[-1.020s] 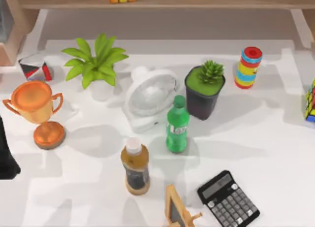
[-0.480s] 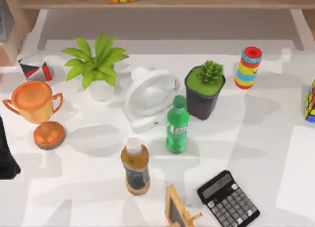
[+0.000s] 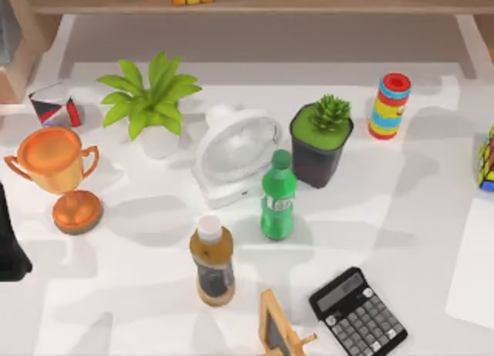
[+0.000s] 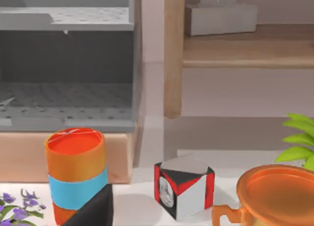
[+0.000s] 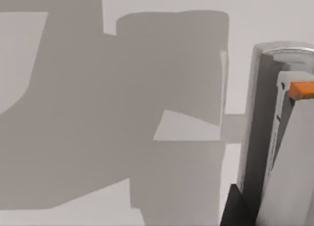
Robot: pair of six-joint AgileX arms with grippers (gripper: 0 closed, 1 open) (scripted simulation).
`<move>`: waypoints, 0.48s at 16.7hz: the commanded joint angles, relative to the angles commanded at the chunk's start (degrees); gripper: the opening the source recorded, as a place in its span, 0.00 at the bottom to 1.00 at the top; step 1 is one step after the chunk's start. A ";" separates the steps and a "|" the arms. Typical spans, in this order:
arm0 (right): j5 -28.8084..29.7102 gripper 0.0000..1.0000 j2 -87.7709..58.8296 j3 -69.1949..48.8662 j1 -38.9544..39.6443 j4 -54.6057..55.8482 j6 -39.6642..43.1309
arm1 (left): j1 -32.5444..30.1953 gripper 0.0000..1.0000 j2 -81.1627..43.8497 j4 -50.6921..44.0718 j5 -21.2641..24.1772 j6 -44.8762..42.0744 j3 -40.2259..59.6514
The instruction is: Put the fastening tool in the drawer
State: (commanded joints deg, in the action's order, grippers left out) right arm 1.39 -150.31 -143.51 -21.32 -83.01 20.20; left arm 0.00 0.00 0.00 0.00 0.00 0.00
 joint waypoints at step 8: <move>-3.79 0.00 9.51 -0.07 -1.93 3.22 3.30 | 0.00 1.00 0.00 0.00 0.00 0.00 0.00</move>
State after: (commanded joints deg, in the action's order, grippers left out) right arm -2.40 -140.80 -143.58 -23.25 -79.78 23.50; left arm 0.00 0.00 0.00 0.00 0.00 0.00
